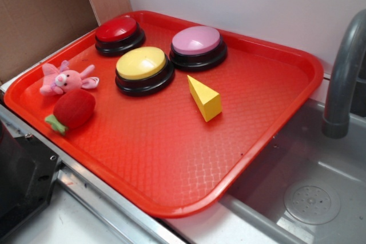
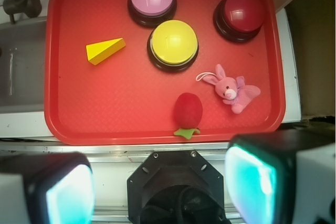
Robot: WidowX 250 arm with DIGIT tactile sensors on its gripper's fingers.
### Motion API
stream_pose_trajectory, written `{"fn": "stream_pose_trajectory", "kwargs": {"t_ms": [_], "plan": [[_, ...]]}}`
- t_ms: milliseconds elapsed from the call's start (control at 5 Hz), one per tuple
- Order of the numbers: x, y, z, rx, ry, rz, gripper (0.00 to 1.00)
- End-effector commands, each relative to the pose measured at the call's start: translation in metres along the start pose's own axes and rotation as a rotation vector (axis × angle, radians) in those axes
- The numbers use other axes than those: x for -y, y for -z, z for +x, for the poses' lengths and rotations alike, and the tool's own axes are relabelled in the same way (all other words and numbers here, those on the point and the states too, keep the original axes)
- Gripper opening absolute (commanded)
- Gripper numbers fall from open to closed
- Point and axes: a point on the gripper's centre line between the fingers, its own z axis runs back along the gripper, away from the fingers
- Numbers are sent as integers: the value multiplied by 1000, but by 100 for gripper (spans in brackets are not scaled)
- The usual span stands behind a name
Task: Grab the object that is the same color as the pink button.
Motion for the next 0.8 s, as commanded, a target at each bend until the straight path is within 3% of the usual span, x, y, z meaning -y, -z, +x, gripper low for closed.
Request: {"fn": "stream_pose_trajectory", "kwargs": {"t_ms": [0, 400, 600], "plan": [[0, 0, 0, 0, 0, 0, 100], [-46, 27, 9, 47, 107, -104, 100], [-69, 47, 11, 61, 148, -119, 100]]}}
